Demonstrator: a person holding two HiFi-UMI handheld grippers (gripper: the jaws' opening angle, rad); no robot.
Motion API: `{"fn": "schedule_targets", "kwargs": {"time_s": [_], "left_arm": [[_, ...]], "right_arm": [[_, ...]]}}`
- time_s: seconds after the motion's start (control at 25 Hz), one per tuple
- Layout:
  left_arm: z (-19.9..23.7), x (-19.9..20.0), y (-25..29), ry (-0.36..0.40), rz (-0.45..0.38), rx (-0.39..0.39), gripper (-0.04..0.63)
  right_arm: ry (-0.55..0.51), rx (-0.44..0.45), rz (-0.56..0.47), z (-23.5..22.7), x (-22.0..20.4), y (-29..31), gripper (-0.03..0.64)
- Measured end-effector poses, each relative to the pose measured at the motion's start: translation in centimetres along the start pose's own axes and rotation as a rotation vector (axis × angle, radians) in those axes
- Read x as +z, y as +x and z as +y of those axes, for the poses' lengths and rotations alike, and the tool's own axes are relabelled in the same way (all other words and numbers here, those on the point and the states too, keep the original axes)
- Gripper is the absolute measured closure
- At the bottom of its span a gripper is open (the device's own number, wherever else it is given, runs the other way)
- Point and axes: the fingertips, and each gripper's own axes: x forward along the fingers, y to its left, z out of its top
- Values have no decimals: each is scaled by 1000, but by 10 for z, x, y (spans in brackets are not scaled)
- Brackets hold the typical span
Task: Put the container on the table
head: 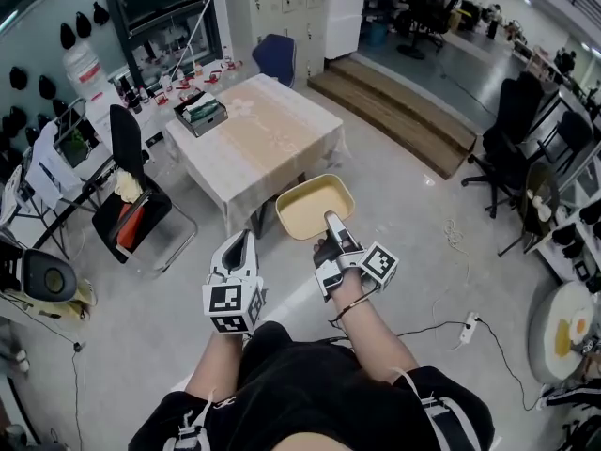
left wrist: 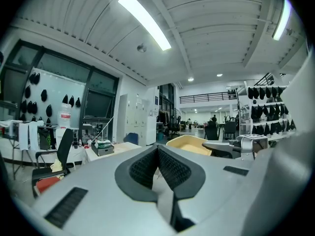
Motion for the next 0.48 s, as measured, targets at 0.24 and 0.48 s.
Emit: {"fn": "schedule_targets", "kwargs": {"time_s": [0.24, 0.48], "left_arm": [[-5, 3, 26, 4, -14, -7, 583], [4, -2, 58, 10, -24, -24, 583]], "right_arm": [[-5, 21, 6, -5, 17, 15, 380], [14, 29, 9, -17, 30, 43, 380]]}}
